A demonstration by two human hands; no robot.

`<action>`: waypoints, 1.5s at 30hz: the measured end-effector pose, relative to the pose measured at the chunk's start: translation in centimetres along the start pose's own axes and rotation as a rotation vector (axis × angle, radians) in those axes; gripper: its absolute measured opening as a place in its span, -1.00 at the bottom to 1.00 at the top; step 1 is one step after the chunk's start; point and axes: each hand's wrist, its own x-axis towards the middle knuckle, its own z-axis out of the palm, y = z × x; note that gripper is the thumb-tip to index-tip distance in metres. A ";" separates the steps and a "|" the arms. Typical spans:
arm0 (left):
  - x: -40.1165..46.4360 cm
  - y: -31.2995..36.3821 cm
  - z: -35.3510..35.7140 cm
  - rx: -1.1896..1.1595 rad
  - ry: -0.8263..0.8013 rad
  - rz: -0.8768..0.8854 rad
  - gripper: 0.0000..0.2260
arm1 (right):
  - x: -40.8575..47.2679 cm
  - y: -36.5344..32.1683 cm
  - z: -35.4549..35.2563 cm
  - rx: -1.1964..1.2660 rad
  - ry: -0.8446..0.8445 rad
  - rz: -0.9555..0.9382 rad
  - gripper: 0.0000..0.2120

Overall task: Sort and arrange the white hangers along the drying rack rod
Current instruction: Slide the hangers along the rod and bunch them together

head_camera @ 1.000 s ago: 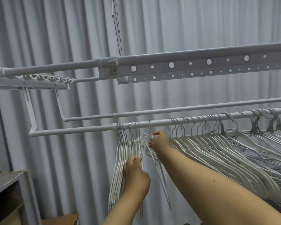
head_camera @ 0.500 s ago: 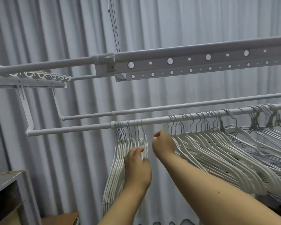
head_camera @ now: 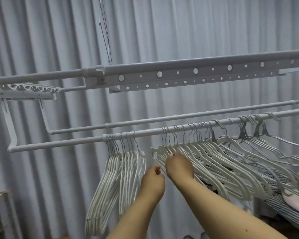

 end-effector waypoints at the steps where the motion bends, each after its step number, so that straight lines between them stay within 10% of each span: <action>1: -0.1 0.0 0.1 0.004 -0.008 -0.015 -0.66 | -0.1 0.3 -0.4 -0.037 0.003 -0.011 -0.67; 7: 0.3 -0.8 0.8 -0.079 -0.068 -0.123 -0.72 | -1.1 0.4 -1.3 -0.189 -0.109 -0.144 -0.68; 17: -1.7 0.3 1.2 -0.297 -0.137 -0.196 -0.85 | -1.5 0.5 0.1 0.620 -0.424 0.119 -0.48; 38: -5.1 5.6 -4.6 -0.694 -0.128 -0.400 -0.73 | -0.5 2.1 0.2 0.321 -0.300 -0.003 -0.61; 45: -8.2 8.0 -7.1 -0.737 -0.355 -0.327 -0.62 | -1.3 0.6 -0.4 0.663 -0.374 0.053 -0.67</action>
